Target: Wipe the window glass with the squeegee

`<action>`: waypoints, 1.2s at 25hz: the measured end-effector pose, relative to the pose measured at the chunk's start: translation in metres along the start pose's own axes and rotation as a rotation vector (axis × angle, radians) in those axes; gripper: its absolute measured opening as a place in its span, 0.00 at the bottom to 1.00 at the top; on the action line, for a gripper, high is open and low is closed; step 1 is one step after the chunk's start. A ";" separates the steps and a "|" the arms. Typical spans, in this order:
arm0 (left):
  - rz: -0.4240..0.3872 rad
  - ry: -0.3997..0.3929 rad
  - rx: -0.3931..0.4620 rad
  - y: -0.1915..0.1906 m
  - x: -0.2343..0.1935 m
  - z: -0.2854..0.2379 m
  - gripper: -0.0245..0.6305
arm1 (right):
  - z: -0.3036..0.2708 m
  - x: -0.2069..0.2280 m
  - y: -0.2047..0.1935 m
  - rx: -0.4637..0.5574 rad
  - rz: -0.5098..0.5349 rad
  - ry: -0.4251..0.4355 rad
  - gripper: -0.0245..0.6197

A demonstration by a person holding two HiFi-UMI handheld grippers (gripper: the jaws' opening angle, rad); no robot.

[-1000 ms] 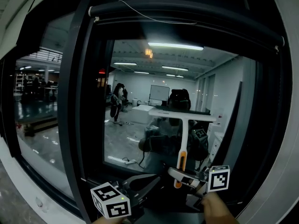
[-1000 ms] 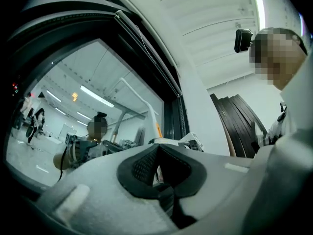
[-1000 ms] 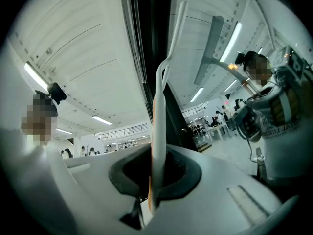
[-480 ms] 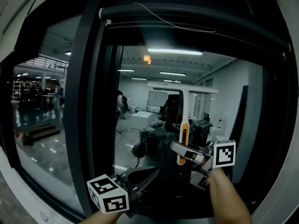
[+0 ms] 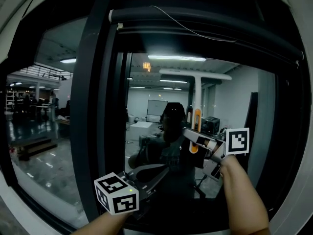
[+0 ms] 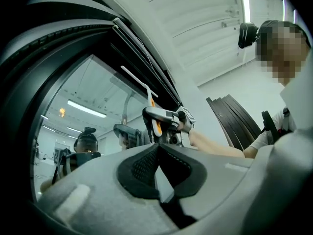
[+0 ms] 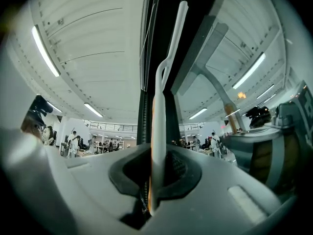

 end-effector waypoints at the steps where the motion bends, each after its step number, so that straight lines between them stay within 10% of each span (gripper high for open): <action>1: -0.002 -0.004 0.003 0.002 -0.002 0.001 0.03 | -0.002 0.001 0.003 0.003 0.002 -0.004 0.08; 30: 0.037 -0.056 0.006 -0.001 0.003 0.007 0.03 | -0.012 0.000 -0.044 -0.007 -0.074 0.001 0.08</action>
Point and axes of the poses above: the fingertips, and each gripper's own axes: z backward along the fingers, x to its right, y out of its top, the point moved 5 cm from there along z, backward along the fingers, and after that the axes turned 13 degrees about -x, right-handed, at the moved point
